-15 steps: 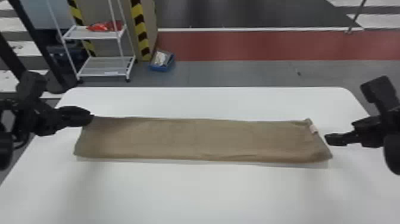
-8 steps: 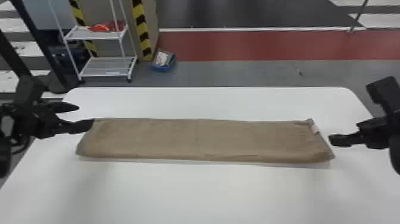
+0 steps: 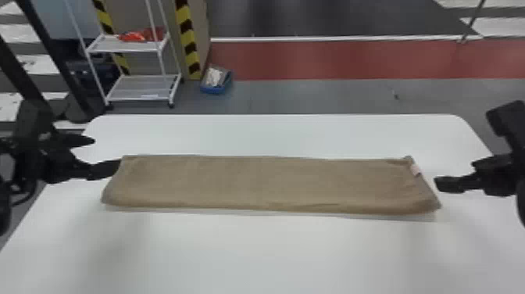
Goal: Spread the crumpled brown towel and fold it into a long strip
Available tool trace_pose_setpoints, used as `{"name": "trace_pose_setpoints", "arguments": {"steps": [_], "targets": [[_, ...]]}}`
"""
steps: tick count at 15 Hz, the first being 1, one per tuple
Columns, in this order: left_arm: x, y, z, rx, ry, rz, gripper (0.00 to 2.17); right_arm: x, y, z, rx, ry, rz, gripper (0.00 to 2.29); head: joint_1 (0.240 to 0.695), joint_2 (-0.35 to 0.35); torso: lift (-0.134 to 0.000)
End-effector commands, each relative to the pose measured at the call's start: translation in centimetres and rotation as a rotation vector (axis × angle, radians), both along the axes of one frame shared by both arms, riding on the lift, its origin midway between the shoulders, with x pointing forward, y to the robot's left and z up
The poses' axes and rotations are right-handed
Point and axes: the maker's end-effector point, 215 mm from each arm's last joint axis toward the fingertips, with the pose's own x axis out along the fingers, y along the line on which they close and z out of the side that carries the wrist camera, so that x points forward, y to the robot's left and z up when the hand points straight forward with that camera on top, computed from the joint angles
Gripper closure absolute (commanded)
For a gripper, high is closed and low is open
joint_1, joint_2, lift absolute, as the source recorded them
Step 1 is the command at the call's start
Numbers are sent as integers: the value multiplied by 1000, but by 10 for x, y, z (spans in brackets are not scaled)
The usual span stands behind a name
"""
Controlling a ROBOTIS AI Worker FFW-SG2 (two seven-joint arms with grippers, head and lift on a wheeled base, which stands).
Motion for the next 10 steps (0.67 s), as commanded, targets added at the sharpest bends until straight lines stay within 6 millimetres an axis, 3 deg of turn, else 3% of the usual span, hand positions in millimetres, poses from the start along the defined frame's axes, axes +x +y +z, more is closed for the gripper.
{"name": "trace_pose_setpoints", "arguments": {"steps": [1, 10], "targets": [[-1, 0, -1, -1, 4, 1, 73, -1, -4, 1, 29, -3, -21, 36, 695, 40, -125], [-5, 3, -4, -1, 10, 4, 80, -4, -10, 1, 95, 4, -79, 39, 695, 30, -125]]}}
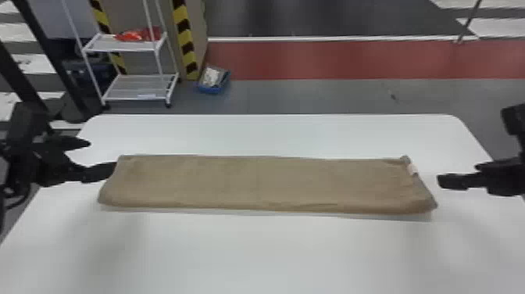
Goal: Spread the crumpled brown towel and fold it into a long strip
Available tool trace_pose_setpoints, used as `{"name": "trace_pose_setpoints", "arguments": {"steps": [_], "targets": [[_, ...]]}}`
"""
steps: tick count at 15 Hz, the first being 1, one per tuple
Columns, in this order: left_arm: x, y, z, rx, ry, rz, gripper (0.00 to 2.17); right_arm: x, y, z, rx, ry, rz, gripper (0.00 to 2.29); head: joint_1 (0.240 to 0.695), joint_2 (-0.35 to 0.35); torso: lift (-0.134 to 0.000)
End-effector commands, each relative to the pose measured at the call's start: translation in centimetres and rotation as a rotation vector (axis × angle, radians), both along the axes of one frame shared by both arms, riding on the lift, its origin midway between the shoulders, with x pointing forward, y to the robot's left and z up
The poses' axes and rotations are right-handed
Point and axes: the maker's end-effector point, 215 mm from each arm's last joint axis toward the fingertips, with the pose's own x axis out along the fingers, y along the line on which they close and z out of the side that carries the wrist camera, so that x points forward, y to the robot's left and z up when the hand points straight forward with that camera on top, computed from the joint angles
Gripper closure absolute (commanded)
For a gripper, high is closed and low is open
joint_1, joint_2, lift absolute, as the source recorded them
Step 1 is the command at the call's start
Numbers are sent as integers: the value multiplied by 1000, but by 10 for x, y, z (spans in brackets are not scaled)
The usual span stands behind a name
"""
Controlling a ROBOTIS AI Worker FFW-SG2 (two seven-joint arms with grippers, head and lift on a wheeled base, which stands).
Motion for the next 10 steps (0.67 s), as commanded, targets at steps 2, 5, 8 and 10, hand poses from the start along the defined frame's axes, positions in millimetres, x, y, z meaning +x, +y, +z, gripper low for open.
{"name": "trace_pose_setpoints", "arguments": {"steps": [2, 5, 8, 10], "targets": [[-1, 1, -1, 0, 1, 2, 80, 0, 1, -1, 1, 3, 0, 39, 695, 30, -125], [-1, 1, -1, 0, 1, 1, 80, 0, 1, -1, 2, 4, 0, 43, 695, 32, -125], [-2, 1, -2, 0, 3, 3, 80, -1, 2, -2, 7, 7, -2, 43, 695, 33, -125], [-3, 2, -2, 0, 4, 2, 80, -1, 2, -2, 8, 9, -3, 43, 695, 33, -125]]}}
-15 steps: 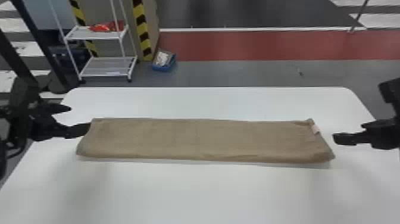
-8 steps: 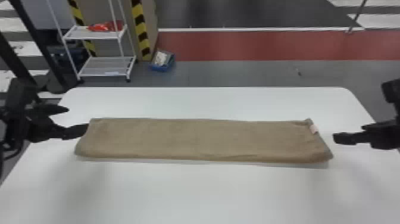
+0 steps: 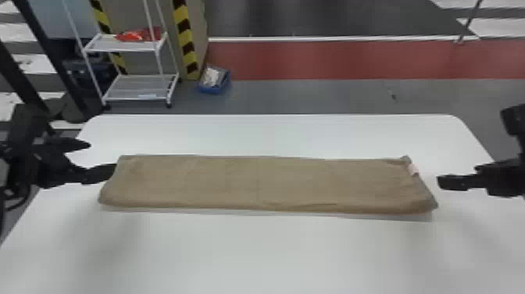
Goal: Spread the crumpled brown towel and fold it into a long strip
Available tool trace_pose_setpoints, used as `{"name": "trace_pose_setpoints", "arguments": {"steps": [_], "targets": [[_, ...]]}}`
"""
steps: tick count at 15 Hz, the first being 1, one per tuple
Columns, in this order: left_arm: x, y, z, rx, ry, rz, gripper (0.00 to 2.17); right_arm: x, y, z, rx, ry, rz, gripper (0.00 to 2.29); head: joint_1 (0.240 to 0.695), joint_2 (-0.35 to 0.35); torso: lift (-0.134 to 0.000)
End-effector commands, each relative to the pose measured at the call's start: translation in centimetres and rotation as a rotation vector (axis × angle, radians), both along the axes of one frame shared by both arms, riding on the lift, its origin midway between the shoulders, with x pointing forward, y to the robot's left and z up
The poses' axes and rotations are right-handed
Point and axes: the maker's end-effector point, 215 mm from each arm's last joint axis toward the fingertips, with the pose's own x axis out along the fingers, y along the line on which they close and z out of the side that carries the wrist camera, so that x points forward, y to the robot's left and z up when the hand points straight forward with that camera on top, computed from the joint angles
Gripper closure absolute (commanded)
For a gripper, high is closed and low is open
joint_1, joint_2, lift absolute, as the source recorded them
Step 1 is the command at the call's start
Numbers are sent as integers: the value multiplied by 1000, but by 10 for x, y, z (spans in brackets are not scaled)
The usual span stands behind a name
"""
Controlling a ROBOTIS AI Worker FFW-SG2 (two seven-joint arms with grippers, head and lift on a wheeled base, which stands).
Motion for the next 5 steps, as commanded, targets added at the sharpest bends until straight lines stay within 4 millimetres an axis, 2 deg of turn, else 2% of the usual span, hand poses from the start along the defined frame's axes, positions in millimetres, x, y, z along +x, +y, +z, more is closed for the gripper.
{"name": "trace_pose_setpoints", "arguments": {"steps": [1, 5], "targets": [[-1, 1, 0, -1, 1, 1, 80, 0, 0, 0, 1, 0, -1, 43, 695, 33, -125], [-1, 1, 0, 0, 0, 2, 80, -1, -1, 0, 2, 2, -4, 49, 695, 34, -125]]}}
